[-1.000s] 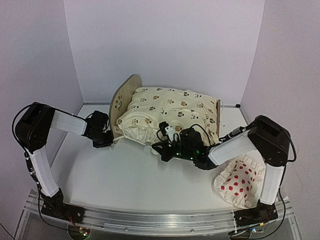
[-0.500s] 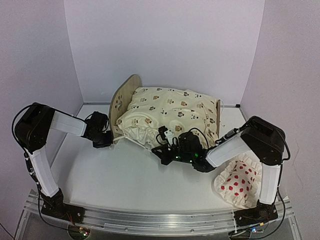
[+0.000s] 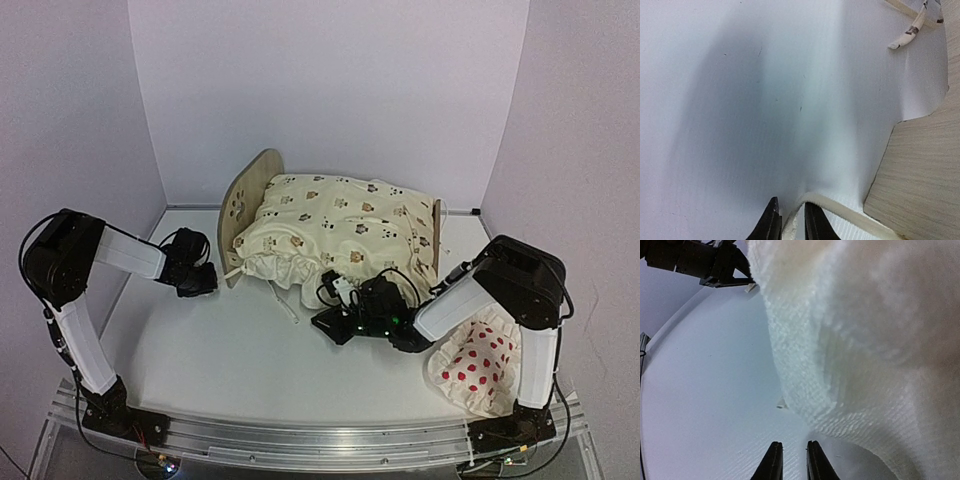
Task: Set up the pet bed
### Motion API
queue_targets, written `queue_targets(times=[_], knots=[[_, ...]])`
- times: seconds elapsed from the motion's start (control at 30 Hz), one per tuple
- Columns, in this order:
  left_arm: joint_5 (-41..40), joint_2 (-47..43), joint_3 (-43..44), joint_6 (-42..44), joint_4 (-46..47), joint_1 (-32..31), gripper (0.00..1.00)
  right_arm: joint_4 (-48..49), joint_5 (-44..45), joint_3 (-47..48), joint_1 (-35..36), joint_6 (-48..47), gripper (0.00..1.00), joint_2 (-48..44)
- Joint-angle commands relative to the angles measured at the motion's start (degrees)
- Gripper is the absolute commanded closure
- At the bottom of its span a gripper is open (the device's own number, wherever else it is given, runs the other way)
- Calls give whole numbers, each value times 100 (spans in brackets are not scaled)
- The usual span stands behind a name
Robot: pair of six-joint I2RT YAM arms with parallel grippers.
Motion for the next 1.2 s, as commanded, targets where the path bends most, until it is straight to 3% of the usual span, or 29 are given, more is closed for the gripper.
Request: queue_targets(times=[0.0,0.33,0.7,1.0,1.17], knots=[[-289,-208,-247,-1,-208,49,78,36,88,-179,-20,-15,77,-187],[-534,-983,-674,30,0,41,53,39,446,-544,-22,-46,64,-481],[-567,-2102,-1105,241,190,41,22,35,690,-951,-22,-60,31,-977],[-224,-3039,-1220,658,77,34,10,-213,717,-1235,-22,96,8,-1488],[12,-3530,-1188,876,77,39,3,-638,728,-1261,-20,228,2,-1894]])
